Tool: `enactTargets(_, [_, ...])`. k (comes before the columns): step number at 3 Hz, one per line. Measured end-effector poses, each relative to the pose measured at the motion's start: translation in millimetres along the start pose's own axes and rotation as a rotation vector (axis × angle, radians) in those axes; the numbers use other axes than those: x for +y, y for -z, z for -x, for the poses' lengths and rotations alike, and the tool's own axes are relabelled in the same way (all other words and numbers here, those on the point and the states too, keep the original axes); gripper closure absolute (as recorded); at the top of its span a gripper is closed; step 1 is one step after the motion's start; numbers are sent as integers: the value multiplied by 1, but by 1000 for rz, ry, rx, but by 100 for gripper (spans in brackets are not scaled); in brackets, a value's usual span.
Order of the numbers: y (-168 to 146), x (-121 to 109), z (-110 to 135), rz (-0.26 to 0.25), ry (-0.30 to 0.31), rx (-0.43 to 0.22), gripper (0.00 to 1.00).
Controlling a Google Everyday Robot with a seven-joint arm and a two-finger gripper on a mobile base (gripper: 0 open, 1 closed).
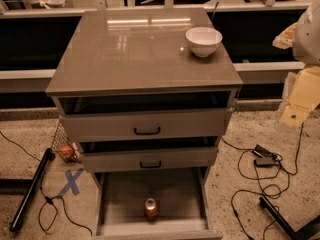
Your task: Pick coke can from bottom drawer and place on counter
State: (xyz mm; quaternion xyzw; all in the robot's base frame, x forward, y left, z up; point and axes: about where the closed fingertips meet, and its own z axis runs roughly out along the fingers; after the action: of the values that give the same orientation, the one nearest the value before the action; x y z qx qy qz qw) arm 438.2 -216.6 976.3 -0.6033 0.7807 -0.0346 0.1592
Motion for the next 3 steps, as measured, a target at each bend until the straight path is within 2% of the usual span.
enactTargets(1, [0, 0, 0, 0, 0, 0, 0])
enactTargets(2, [-33, -5, -4, 40, -19, -51, 0])
enactTargets(3, [-101, 16, -4, 127, -11, -198, 0])
